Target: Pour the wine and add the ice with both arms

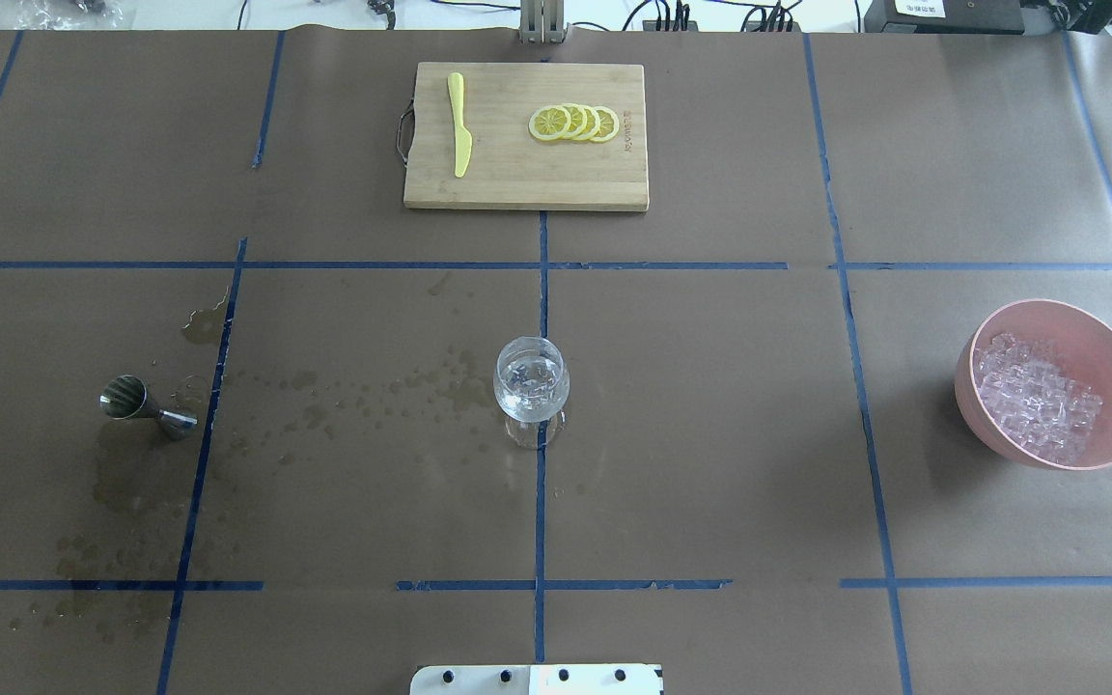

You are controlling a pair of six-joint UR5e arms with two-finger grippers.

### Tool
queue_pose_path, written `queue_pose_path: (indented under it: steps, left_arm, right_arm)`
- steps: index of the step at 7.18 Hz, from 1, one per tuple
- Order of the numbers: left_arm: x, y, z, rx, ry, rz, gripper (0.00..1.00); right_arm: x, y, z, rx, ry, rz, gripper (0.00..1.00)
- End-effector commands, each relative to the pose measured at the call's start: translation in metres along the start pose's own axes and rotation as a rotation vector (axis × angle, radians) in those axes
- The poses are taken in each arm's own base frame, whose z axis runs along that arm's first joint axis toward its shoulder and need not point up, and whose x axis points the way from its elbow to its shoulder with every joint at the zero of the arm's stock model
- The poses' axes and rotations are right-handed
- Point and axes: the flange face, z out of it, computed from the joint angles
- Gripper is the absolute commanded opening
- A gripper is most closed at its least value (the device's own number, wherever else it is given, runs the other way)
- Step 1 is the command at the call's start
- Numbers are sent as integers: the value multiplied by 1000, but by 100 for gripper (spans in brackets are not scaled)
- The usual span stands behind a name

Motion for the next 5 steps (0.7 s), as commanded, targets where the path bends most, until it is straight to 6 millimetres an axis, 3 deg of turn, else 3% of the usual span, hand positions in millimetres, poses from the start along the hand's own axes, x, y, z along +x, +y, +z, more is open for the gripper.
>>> queue_pose_path:
  steps: [1, 2, 3, 5]
  left_arm:
    - [-5, 16, 8, -14, 21, -15, 100]
    - [-5, 17, 9, -17, 22, -16, 100]
    - [-6, 18, 10, -20, 22, -18, 100]
    - [-9, 19, 12, -23, 22, -24, 100]
  right_arm:
    - [52, 49, 16, -3, 15, 53, 100]
    - [73, 79, 22, 49, 10, 44, 100]
    - [79, 93, 20, 76, -5, 69, 100]
    - [60, 91, -1, 99, -28, 139, 100]
